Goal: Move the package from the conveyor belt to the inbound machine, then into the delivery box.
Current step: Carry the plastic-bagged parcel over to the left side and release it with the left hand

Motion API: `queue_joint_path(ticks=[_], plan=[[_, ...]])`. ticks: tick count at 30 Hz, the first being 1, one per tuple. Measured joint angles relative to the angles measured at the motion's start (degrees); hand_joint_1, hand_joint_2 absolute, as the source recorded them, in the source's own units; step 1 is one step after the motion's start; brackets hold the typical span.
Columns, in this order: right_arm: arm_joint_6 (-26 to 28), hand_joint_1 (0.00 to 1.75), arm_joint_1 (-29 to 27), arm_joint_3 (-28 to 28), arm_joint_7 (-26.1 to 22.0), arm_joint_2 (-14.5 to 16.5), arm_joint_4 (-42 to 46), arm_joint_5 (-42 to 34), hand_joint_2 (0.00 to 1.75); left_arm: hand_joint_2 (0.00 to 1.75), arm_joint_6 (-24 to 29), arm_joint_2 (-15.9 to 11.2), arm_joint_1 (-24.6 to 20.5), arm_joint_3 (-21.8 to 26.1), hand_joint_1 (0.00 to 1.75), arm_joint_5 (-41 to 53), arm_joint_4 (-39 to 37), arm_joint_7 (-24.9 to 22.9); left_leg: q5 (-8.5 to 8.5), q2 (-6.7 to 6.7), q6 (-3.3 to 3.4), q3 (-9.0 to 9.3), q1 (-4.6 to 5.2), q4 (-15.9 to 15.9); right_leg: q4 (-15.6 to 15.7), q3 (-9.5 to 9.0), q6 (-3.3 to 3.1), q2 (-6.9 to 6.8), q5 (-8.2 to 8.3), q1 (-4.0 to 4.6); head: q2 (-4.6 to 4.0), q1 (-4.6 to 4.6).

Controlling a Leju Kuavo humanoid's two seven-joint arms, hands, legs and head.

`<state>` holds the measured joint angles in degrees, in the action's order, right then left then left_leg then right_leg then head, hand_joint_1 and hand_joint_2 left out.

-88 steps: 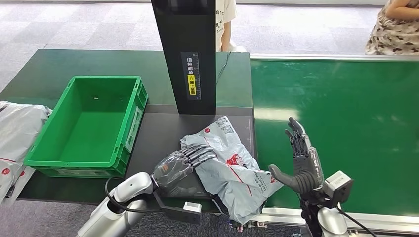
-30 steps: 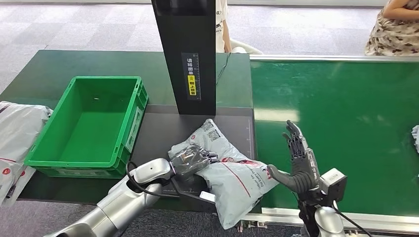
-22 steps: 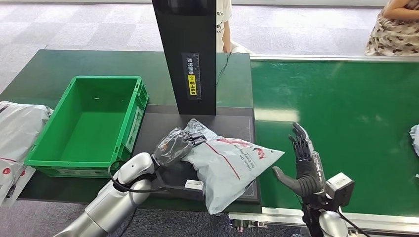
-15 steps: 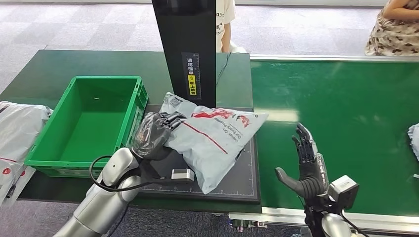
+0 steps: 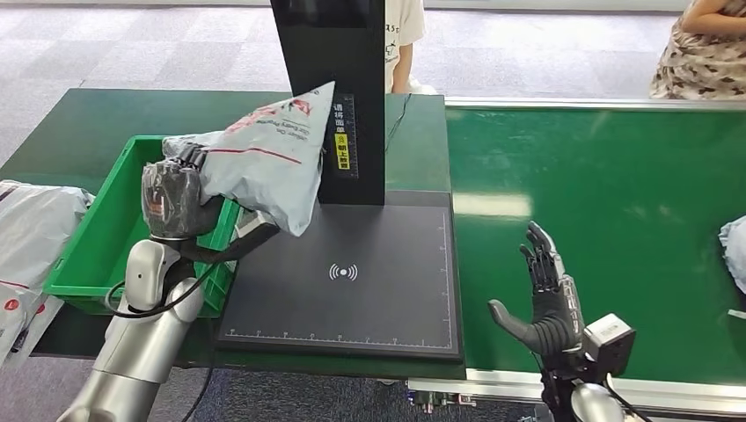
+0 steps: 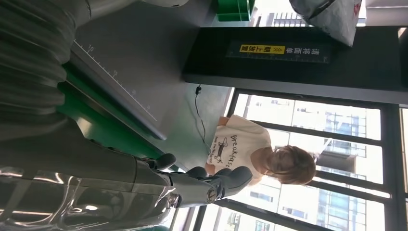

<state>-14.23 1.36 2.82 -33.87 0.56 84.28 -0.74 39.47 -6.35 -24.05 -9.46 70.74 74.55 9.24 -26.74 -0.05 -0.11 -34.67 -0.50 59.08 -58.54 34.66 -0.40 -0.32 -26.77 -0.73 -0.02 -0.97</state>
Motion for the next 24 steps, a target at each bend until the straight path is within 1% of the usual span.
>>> queue_joint_path(ticks=[3,5,7,9,12,14,15,16,18,19,20,24], plan=[[-0.2,0.0,0.0,0.0,0.3,0.0,0.0,-0.1,1.75,1.75,0.1,0.0,-1.8,4.8,1.75,-1.2,-3.5,0.9,0.0,0.04,0.0,0.0,0.0,0.0,0.0,0.01,0.0,0.04,0.0,0.0,0.0,-0.01],[-0.2,0.0,0.0,0.0,0.4,0.0,0.0,-0.1,1.75,1.75,0.1,-0.1,-2.8,7.8,1.75,-0.9,-5.9,0.0,-0.01,0.05,0.0,0.0,0.0,0.0,0.0,0.01,0.0,0.05,0.0,0.0,0.0,-0.01],[-0.3,0.0,0.1,0.0,0.4,0.0,0.0,-0.2,1.75,1.75,0.0,-0.4,-3.7,10.5,1.75,0.3,-8.5,-2.4,-0.01,0.07,0.0,0.0,0.0,0.0,0.0,0.03,0.0,0.07,0.0,0.0,0.0,0.0],[-0.3,0.0,0.2,0.1,0.5,0.1,0.0,-0.2,1.75,1.75,-1.2,-0.9,-4.7,12.6,1.75,1.9,-11.8,-6.1,-0.01,0.07,0.0,-0.01,0.0,0.0,0.0,0.03,0.0,0.07,0.0,0.0,0.0,-0.01],[-0.3,0.0,0.6,0.3,0.8,0.1,-0.1,-0.1,1.75,1.75,-5.4,-2.0,-6.1,14.6,1.75,3.3,-17.1,-11.4,-0.01,0.08,-0.01,0.0,-0.01,0.0,0.0,0.04,-0.01,0.09,0.0,0.0,0.0,0.0],[-0.3,0.0,0.9,0.4,1.0,0.1,-0.3,-0.1,1.75,1.75,-7.8,-2.6,-6.6,15.3,1.75,3.3,-20.1,-12.6,0.0,0.09,-0.01,0.0,-0.01,0.0,0.0,0.04,-0.01,0.11,0.0,0.01,0.0,0.0],[-0.4,0.0,1.1,0.4,1.0,0.1,-0.4,-0.1,1.75,1.75,-8.8,-2.8,-6.7,15.6,1.66,3.3,-21.4,-12.9,0.0,0.09,-0.01,-0.01,-0.01,0.0,0.0,0.04,-0.01,0.1,0.0,0.01,0.0,-0.01],[-0.4,0.0,1.3,0.4,1.1,0.1,-0.5,-0.1,1.75,1.75,-9.8,-2.9,-6.9,15.7,1.36,3.3,-22.7,-13.0,0.0,0.09,-0.02,-0.01,-0.01,0.0,0.0,0.04,0.0,0.1,0.0,0.0,0.0,-0.01],[-0.4,0.0,1.8,0.5,1.2,0.2,-0.8,0.0,1.75,1.75,-11.2,-3.1,-7.1,15.8,0.49,3.1,-24.8,-13.1,0.0,0.09,-0.01,-0.01,0.0,0.0,0.0,0.04,0.0,0.1,0.0,0.0,0.0,-0.01],[-0.5,0.0,2.1,0.5,1.3,0.2,-1.0,0.0,1.75,1.75,-11.7,-3.1,-7.2,15.8,0.14,2.9,-25.7,-13.2,0.0,0.09,-0.01,-0.02,0.0,0.0,0.0,0.04,0.0,0.1,0.0,0.0,0.0,-0.01],[-0.5,0.0,2.4,0.6,1.4,0.2,-1.1,0.1,1.75,1.75,-11.8,-3.1,-7.3,15.8,0.0,2.5,-26.4,-13.2,0.0,0.09,-0.01,-0.02,0.0,0.0,0.0,0.04,0.0,0.1,0.0,0.0,0.0,-0.01],[-0.6,0.0,3.1,0.7,1.5,0.3,-1.7,0.6,1.75,1.75,-9.2,-2.9,-7.4,15.9,0.0,-1.8,-27.4,-11.1,-0.01,0.08,-0.01,-0.03,0.0,0.0,0.1,0.03,0.0,0.1,0.0,0.0,0.0,-0.01]])
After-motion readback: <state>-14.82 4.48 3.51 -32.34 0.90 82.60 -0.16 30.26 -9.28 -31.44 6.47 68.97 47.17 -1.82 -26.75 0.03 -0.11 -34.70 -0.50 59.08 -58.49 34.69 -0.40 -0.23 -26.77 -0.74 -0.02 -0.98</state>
